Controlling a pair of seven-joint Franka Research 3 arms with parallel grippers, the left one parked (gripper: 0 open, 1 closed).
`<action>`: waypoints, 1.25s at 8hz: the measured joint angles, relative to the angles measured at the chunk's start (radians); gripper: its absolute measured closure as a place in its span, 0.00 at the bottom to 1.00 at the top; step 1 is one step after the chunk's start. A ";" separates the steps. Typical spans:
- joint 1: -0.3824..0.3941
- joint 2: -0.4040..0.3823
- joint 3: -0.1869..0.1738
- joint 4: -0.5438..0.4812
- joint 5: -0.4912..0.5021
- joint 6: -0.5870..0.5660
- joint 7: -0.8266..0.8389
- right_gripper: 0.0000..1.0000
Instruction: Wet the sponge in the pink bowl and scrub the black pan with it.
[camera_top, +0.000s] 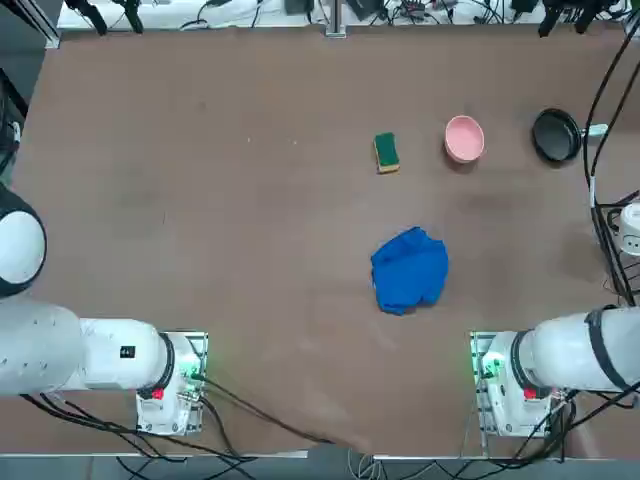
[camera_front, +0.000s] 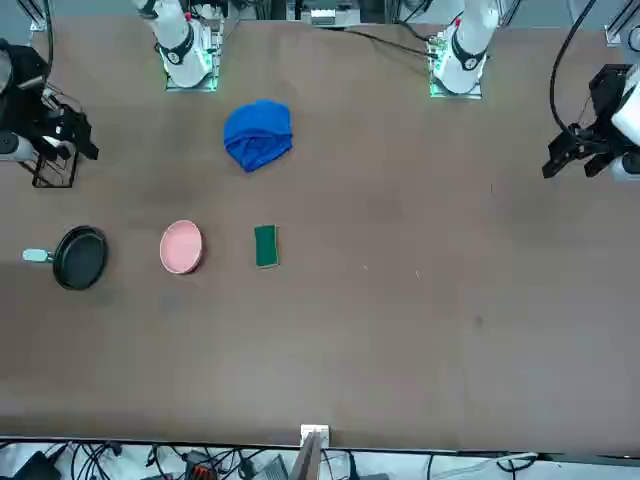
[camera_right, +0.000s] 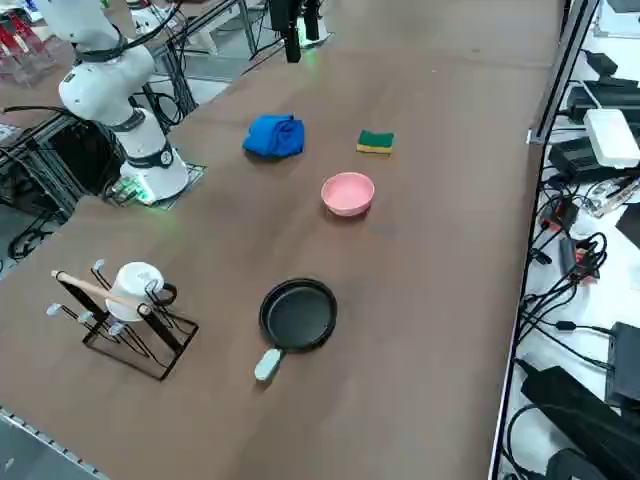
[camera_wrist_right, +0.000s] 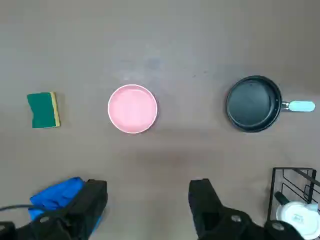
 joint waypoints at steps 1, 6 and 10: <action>0.000 0.000 0.000 0.000 0.000 0.000 0.000 0.00; 0.032 0.006 0.015 0.001 0.004 0.004 0.001 0.00; 0.128 0.106 0.023 0.001 0.029 0.048 0.015 0.00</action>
